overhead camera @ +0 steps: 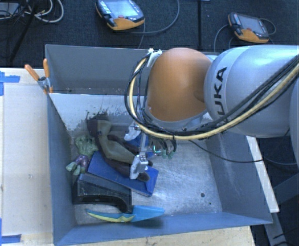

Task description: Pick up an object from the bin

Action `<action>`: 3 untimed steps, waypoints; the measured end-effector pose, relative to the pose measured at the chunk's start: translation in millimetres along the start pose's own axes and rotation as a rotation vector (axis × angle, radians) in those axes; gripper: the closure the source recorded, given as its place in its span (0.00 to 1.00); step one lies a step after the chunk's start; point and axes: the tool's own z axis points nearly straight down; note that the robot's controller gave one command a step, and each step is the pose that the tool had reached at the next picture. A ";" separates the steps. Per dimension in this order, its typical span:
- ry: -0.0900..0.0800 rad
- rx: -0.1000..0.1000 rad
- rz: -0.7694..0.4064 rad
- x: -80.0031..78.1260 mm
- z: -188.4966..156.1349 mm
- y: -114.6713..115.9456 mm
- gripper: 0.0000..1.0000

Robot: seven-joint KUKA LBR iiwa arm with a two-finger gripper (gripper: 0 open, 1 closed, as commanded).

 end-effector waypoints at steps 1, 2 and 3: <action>-0.008 -0.001 0.002 -1.4 -4.6 -0.6 0.00; -0.014 0.000 -0.066 -64.9 108.4 18.0 1.00; -0.014 0.000 -0.067 -64.9 108.4 18.1 1.00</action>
Offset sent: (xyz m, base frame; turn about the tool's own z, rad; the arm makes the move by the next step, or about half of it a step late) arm 0.0584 0.0190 -0.1206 -0.0704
